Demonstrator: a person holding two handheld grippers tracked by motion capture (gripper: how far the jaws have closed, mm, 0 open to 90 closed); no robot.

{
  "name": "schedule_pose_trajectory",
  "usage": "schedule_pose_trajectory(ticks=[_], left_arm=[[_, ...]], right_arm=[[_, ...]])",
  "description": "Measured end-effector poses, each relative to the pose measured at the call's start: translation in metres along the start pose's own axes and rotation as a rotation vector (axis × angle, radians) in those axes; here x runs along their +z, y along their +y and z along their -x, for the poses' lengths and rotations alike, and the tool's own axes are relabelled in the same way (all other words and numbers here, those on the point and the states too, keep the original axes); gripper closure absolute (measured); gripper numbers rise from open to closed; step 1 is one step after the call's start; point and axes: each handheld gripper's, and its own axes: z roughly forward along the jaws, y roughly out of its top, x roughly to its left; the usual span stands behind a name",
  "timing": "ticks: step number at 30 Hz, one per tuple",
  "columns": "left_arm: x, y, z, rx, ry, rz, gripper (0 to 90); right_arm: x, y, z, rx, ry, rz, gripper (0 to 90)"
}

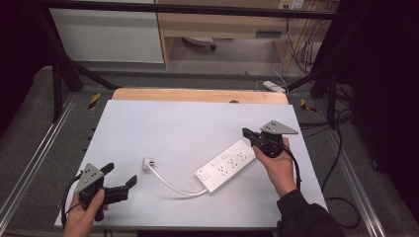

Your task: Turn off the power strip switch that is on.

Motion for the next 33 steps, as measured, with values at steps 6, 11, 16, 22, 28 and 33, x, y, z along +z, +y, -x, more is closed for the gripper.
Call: schedule_pose_trajectory(ticks=[6,11,16,22,28,33], left_arm=[[0.000,0.000,0.000,-0.002,0.001,0.001,5.2],[0.000,0.000,0.000,-0.003,0.002,0.002,5.2],[0.000,0.000,-0.001,-0.001,0.002,0.003,5.2],[-0.001,0.000,0.000,-0.002,0.003,0.004,5.2],[0.000,0.000,-0.001,-0.003,0.002,0.002,5.2],[-0.001,0.000,-0.001,0.000,0.003,0.004,5.2]], right_arm=[[0.006,-0.003,0.000,0.000,0.003,-0.028,90.0],[0.009,-0.005,0.000,-0.001,0.005,-0.047,90.0],[0.011,-0.008,0.000,-0.006,0.010,-0.069,90.0],[0.014,-0.014,-0.001,-0.004,0.010,-0.087,90.0],[0.020,-0.019,0.001,0.005,0.013,-0.108,90.0],[0.024,-0.021,0.002,0.004,0.008,-0.119,90.0]])
